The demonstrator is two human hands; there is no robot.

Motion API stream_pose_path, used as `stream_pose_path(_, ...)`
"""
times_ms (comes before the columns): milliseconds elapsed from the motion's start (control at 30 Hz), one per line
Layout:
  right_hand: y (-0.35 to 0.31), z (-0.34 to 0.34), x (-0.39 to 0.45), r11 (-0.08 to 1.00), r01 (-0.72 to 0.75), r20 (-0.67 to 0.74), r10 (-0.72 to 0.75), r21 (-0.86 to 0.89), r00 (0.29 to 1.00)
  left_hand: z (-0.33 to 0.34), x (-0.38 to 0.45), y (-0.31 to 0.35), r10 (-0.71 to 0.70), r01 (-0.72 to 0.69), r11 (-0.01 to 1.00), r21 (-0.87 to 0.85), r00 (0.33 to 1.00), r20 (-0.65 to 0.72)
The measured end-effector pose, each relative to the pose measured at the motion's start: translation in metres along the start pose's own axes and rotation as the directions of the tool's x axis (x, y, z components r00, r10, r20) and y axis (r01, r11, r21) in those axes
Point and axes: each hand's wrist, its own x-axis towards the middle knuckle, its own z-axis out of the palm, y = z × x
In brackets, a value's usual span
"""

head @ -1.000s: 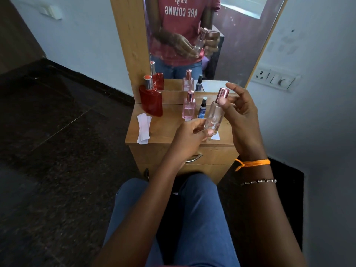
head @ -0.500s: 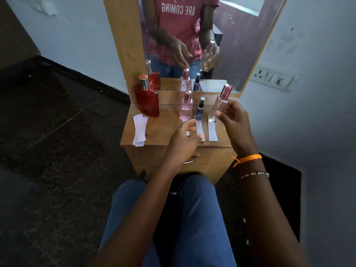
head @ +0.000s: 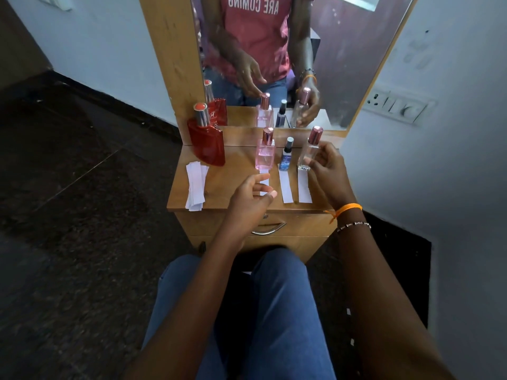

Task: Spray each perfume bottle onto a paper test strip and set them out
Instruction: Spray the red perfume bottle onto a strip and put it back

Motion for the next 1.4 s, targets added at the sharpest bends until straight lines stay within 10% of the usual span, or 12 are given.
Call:
stream_pose_path(367, 0.012, 0.000, -0.001, 0.999, -0.040, -0.006, 0.040, -0.023, 0.999, 0.004, 0.000, -0.001, -0.010, 0.010, 1.000, 0.022, 1.000, 0.017)
stream_pose_path(600, -0.007, 0.013, -0.045, 0.996, -0.013, -0.425, 0.047, 0.084, 0.904, -0.001, -0.007, 0.002, 0.015, -0.016, 0.998, 0.063, 1.000, 0.010)
stream_pose_path(933, -0.038, 0.101, -0.078, 0.991, -0.103, 0.011, 0.103, 0.080, 0.995, -0.066, -0.002, -0.020, 0.232, -0.111, 0.960, 0.259, 0.832, -0.503)
stream_pose_path(1400, -0.061, 0.172, -0.065, 0.978, -0.180, 0.062, 0.187, -0.109, 0.980, -0.097, 0.004, -0.053, 0.111, 0.047, 0.903, 0.427, 0.934, -0.338)
